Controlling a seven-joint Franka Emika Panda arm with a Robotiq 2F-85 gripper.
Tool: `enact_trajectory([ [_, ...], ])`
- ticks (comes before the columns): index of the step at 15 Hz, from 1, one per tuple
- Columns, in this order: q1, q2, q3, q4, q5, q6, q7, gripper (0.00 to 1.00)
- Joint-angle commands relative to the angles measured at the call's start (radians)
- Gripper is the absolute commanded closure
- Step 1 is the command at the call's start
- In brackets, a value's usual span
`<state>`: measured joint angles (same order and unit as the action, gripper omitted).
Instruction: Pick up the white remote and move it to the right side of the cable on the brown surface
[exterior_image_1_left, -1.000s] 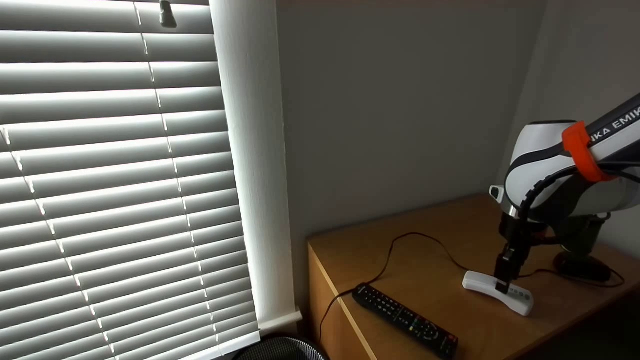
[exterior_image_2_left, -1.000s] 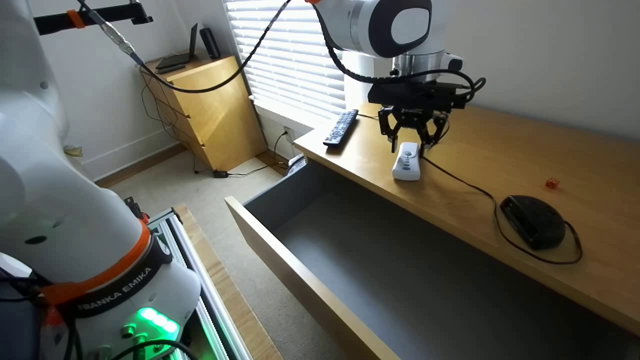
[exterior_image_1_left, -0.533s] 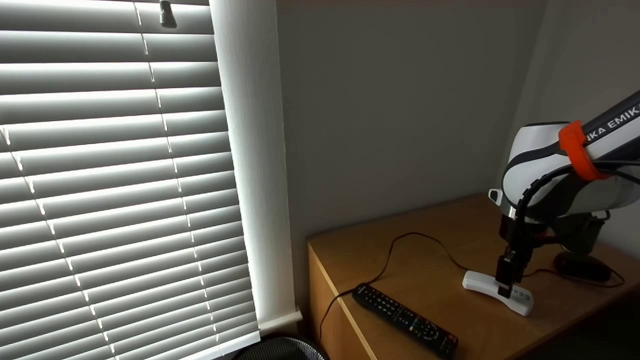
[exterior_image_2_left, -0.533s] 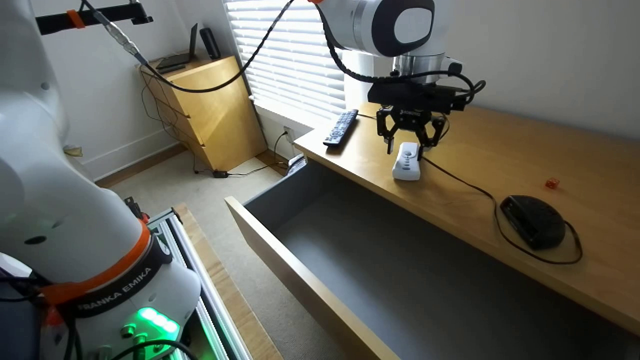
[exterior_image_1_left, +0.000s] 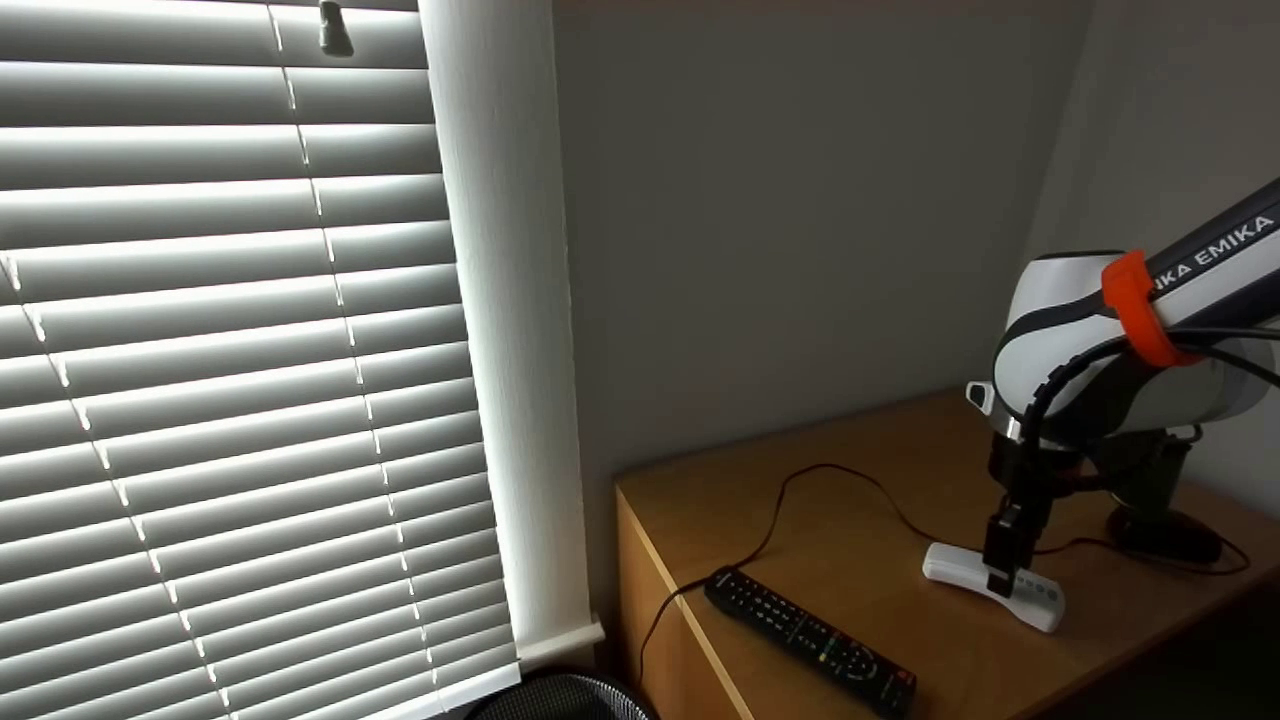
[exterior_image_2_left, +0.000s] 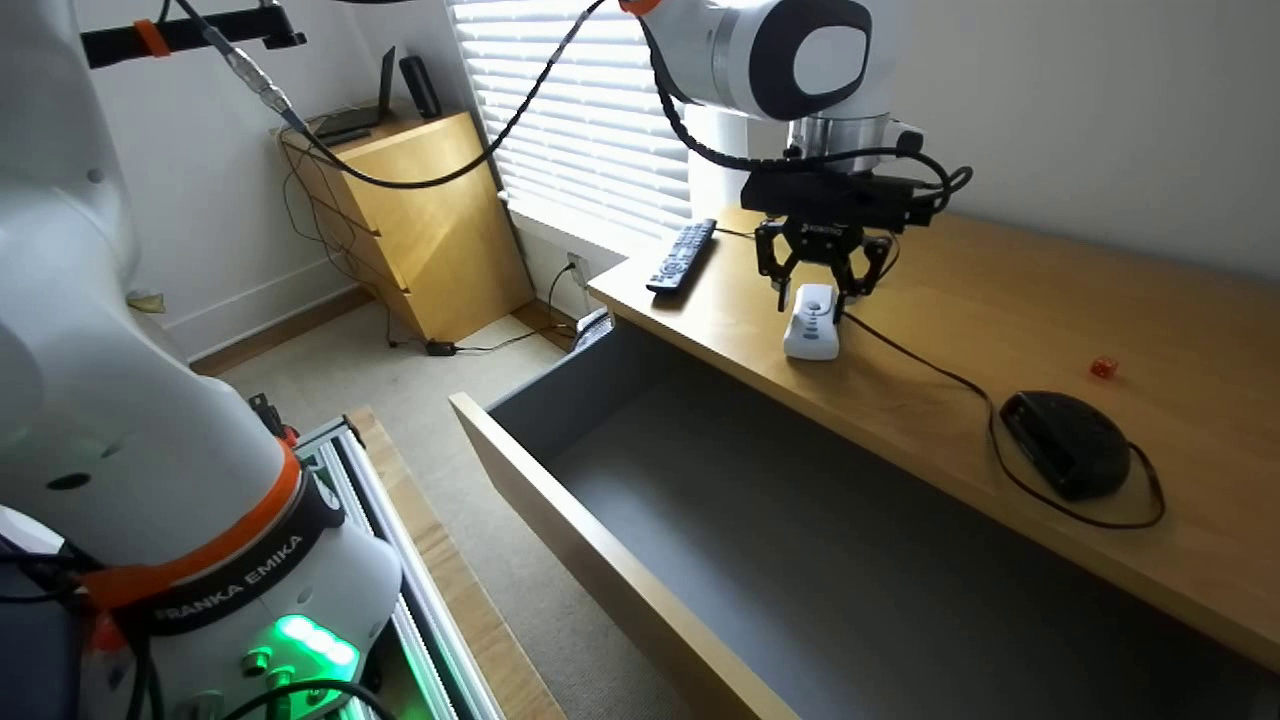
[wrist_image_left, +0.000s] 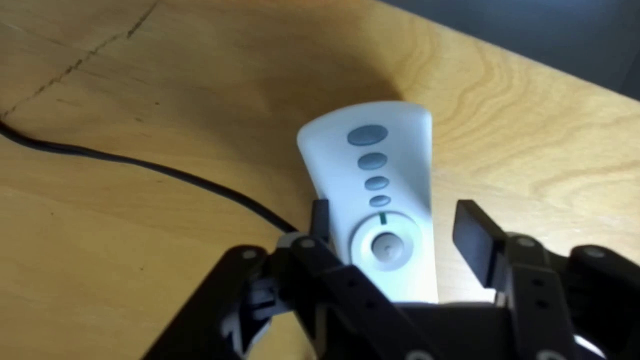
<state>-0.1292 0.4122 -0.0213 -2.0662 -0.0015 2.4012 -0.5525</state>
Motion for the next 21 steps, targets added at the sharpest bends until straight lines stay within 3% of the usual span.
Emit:
enact_trajectory([
  [1, -0.016, 0.023, 0.014, 0.016, -0.035, 0.008, -0.013, 0.32],
  [6, -0.019, 0.042, 0.014, 0.02, -0.049, -0.009, -0.013, 0.2],
  [8, -0.022, 0.047, 0.018, 0.017, -0.048, -0.007, -0.023, 0.32],
  [11, -0.022, 0.046, 0.019, 0.013, -0.046, -0.013, -0.03, 0.65],
  [16, -0.015, -0.054, 0.043, -0.015, 0.015, -0.061, 0.023, 0.67],
  [21, -0.006, -0.14, 0.045, 0.035, 0.101, -0.179, 0.125, 0.67],
])
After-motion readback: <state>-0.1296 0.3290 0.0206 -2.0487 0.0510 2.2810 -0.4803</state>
